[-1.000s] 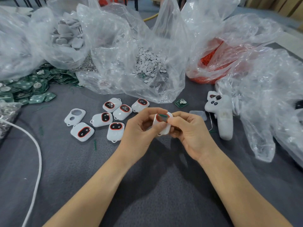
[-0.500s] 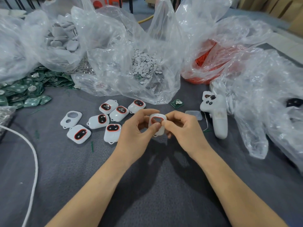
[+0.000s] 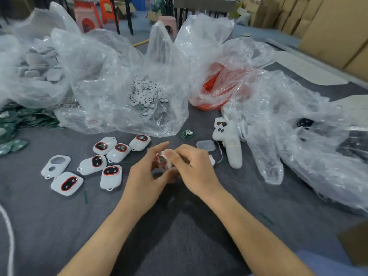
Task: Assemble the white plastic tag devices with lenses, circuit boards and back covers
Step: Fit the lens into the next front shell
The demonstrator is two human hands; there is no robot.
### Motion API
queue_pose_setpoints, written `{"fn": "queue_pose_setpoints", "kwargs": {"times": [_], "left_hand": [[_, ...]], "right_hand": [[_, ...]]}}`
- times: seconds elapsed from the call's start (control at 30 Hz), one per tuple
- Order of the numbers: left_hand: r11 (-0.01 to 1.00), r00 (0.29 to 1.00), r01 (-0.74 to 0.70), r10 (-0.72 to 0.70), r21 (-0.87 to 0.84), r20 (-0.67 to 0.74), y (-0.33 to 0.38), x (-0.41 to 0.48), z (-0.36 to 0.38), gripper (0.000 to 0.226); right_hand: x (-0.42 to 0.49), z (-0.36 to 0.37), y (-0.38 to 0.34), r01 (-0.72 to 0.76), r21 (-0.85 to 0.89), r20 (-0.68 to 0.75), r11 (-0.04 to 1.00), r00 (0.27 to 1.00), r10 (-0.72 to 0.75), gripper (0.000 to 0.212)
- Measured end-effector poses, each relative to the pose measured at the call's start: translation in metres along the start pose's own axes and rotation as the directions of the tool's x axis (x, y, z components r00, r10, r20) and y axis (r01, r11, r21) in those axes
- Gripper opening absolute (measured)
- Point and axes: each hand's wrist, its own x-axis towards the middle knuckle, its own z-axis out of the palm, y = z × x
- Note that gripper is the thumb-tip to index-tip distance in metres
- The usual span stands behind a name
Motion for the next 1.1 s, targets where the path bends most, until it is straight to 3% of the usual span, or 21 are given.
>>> {"fn": "queue_pose_setpoints", "kwargs": {"times": [0.07, 0.13, 0.17, 0.23, 0.3, 0.37, 0.4, 0.43, 0.6, 0.77, 0.97, 1.1], "left_hand": [[1.0, 1.0, 0.007, -0.007, -0.023, -0.013, -0.002, 0.001, 0.001, 0.056], [0.985, 0.999, 0.052, -0.051, -0.165, 0.009, -0.004, 0.002, 0.001, 0.053], [0.973, 0.997, 0.073, -0.07, -0.22, 0.018, -0.006, 0.002, 0.001, 0.053], [0.959, 0.996, 0.089, -0.085, -0.269, 0.026, -0.008, 0.003, 0.0, 0.048], [0.954, 0.995, 0.097, -0.085, -0.282, 0.057, -0.008, 0.004, 0.0, 0.041], [0.96, 0.993, 0.096, -0.075, -0.264, 0.088, -0.007, 0.003, 0.001, 0.042], [0.964, 0.993, 0.096, -0.074, -0.247, 0.097, -0.007, 0.002, 0.001, 0.043], [0.966, 0.992, 0.097, -0.074, -0.24, 0.103, -0.007, 0.002, 0.0, 0.044], [0.96, 0.989, 0.097, -0.062, -0.264, 0.138, -0.003, -0.002, -0.004, 0.046], [0.961, 0.988, 0.101, -0.065, -0.259, 0.143, -0.004, -0.001, -0.002, 0.049], [0.95, 0.985, 0.11, -0.065, -0.294, 0.157, -0.006, -0.001, -0.004, 0.047], [0.936, 0.984, 0.134, -0.087, -0.325, 0.154, -0.005, 0.0, -0.005, 0.047]], "right_hand": [[-0.004, -0.011, -0.006, 0.027, -0.009, 0.035, 1.0, 0.999, -0.026, 0.024], [-0.001, -0.047, -0.009, 0.043, -0.027, -0.141, 0.999, 0.989, -0.046, 0.02], [0.003, -0.074, -0.006, 0.011, -0.033, -0.296, 0.999, 0.955, -0.021, 0.022], [0.012, -0.142, 0.006, -0.128, -0.066, -0.593, 0.99, 0.803, 0.064, 0.026], [0.024, -0.209, 0.027, -0.375, -0.085, -0.684, 0.923, 0.696, 0.22, 0.025], [0.035, -0.246, 0.061, -0.682, -0.227, -0.604, 0.695, 0.658, 0.449, 0.016], [0.04, -0.251, 0.077, -0.758, -0.349, -0.561, 0.552, 0.64, 0.524, 0.02], [0.044, -0.251, 0.093, -0.763, -0.451, -0.528, 0.464, 0.647, 0.55, 0.025], [0.063, -0.246, 0.113, -0.64, -0.721, -0.443, 0.266, 0.721, 0.533, 0.035], [0.075, -0.253, 0.109, -0.568, -0.789, -0.409, 0.235, 0.771, 0.489, 0.032], [0.066, -0.25, 0.107, -0.568, -0.805, -0.374, 0.169, 0.709, 0.598, 0.046], [0.063, -0.247, 0.105, -0.55, -0.823, -0.399, 0.141, 0.737, 0.546, 0.042]]}}
